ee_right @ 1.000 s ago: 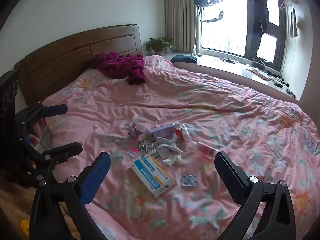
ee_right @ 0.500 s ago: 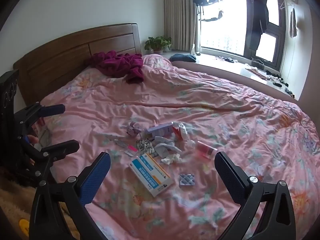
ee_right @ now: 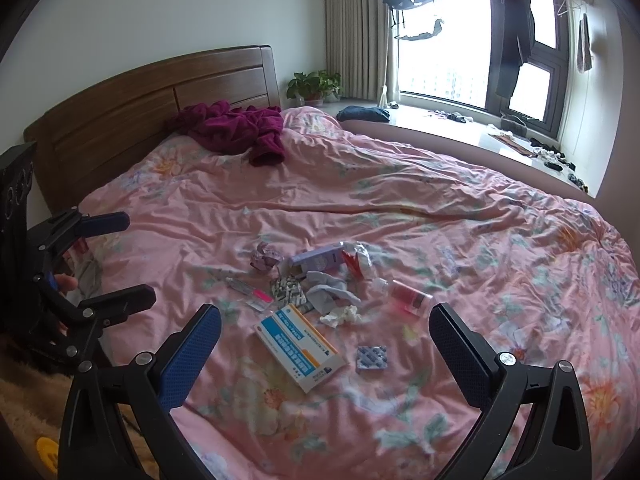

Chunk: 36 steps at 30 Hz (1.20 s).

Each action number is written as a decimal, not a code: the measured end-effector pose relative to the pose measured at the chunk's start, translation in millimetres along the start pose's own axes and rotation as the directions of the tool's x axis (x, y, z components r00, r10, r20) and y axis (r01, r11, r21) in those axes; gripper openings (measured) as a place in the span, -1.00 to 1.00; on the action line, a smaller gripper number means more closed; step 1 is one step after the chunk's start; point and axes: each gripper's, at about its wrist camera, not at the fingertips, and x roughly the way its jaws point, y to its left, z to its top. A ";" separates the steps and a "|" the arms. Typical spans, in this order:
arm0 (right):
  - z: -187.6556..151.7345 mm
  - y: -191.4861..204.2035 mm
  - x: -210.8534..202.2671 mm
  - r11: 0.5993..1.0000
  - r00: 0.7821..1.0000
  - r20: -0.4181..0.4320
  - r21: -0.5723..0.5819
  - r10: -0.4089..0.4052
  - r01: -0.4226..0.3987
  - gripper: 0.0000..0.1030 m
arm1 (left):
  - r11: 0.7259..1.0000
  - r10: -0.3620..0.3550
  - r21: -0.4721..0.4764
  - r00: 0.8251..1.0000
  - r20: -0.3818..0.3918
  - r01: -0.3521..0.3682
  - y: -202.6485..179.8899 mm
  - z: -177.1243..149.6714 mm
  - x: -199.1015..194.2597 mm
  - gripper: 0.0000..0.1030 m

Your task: Collect trash

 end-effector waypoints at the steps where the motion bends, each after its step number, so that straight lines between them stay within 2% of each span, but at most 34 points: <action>1: -0.8 -1.8 1.7 1.000 1.000 -0.002 0.003 -0.001 0.001 1.00 | 1.000 0.002 0.001 1.000 -0.001 -0.002 0.4 -0.1 0.2 1.00; 11: -1.2 -3.6 1.7 1.000 1.000 -0.006 0.006 0.001 -0.001 1.00 | 1.000 0.010 -0.005 1.000 -0.008 -0.010 2.9 0.1 0.8 1.00; 19: -4.3 -4.8 7.6 1.000 0.999 -0.041 0.017 -0.005 0.006 1.00 | 1.000 -0.027 -0.015 0.999 -0.035 0.027 7.4 -3.5 8.5 1.00; 36: 0.6 -10.8 17.6 1.000 0.999 -0.041 0.014 -0.011 0.011 1.00 | 0.999 -0.027 -0.021 0.999 -0.021 0.026 11.9 5.0 17.9 1.00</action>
